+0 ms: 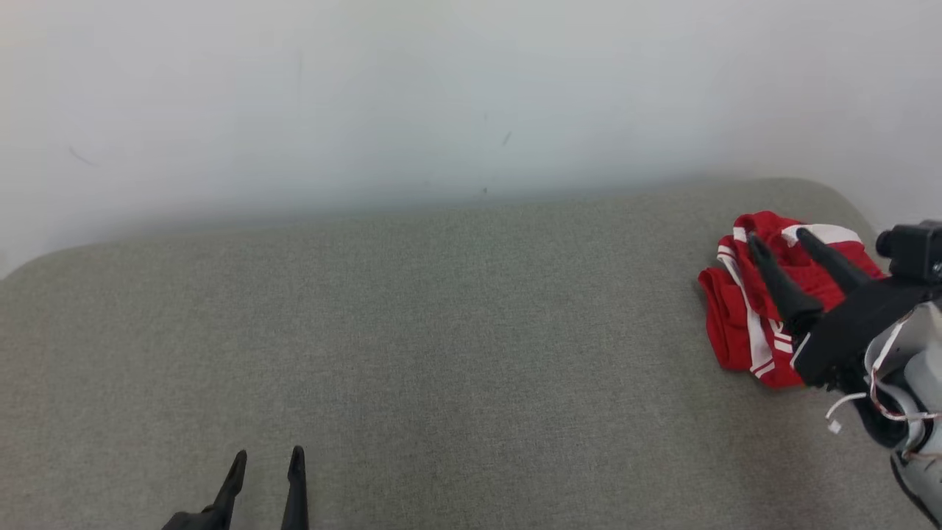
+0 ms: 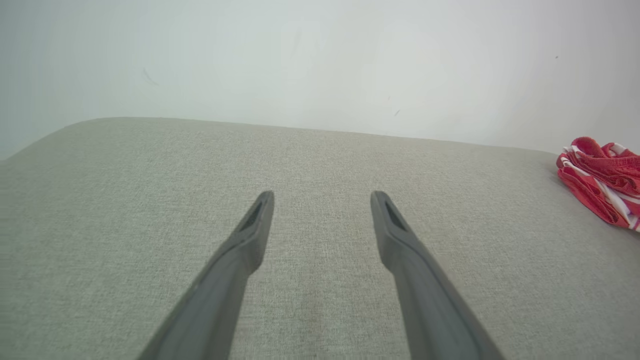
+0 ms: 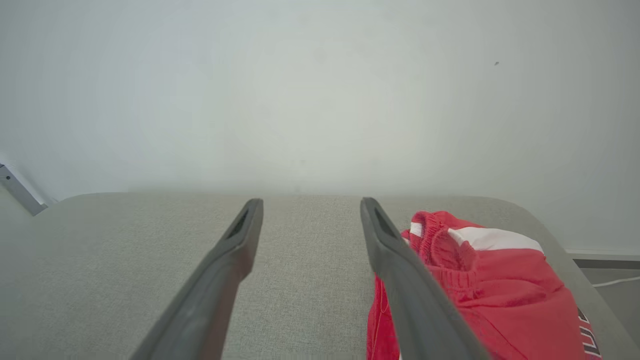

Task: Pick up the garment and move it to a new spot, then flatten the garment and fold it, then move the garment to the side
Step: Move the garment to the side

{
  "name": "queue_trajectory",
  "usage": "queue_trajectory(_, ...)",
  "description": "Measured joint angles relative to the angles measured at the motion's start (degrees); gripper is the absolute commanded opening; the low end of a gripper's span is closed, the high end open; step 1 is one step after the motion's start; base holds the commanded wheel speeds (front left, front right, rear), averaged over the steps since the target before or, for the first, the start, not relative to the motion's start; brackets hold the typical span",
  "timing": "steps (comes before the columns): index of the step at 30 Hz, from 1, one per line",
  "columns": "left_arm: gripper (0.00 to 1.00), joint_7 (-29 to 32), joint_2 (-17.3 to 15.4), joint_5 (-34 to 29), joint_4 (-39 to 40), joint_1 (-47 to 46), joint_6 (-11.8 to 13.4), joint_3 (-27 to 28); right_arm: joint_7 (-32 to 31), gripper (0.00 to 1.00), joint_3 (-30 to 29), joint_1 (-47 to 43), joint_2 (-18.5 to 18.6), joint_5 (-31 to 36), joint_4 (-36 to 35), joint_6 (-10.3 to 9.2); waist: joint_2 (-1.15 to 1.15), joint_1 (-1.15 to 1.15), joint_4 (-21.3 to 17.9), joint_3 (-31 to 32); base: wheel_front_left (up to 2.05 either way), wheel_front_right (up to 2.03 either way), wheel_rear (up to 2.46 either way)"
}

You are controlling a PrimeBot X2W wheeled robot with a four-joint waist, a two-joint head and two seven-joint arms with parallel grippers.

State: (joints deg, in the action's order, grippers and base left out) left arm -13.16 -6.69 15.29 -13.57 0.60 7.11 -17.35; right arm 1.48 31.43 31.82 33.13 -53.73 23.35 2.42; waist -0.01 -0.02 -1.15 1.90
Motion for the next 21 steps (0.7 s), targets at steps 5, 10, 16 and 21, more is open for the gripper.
queue_trajectory(5,1.0,0.0,-1.37,-0.19,1.49,3.34,0.0,1.65,3.72,1.0,0.37,-4.99,-0.68,0.56,-4.1,-1.48,0.0,0.0,-0.37,2.52,0.0,0.0,0.0)
queue_trajectory(10,1.0,0.01,-2.03,-0.9,3.63,5.8,0.0,3.34,7.75,1.0,0.13,-11.54,-1.11,0.92,-9.01,-3.72,0.0,0.01,-1.22,4.02,0.0,0.0,0.0)
queue_trajectory(16,1.0,0.54,-2.4,-3.09,5.44,6.36,0.0,5.43,10.89,1.0,-0.33,-16.4,-0.88,2.22,-12.59,-6.64,0.0,0.02,-1.44,4.13,0.0,0.0,0.0)
queue_trajectory(21,1.0,1.07,-2.41,-3.5,6.39,7.59,0.01,7.25,11.73,1.0,-2.34,-21.39,-0.35,2.59,-13.3,-8.35,0.0,0.01,-1.38,3.89,0.0,0.0,0.0)
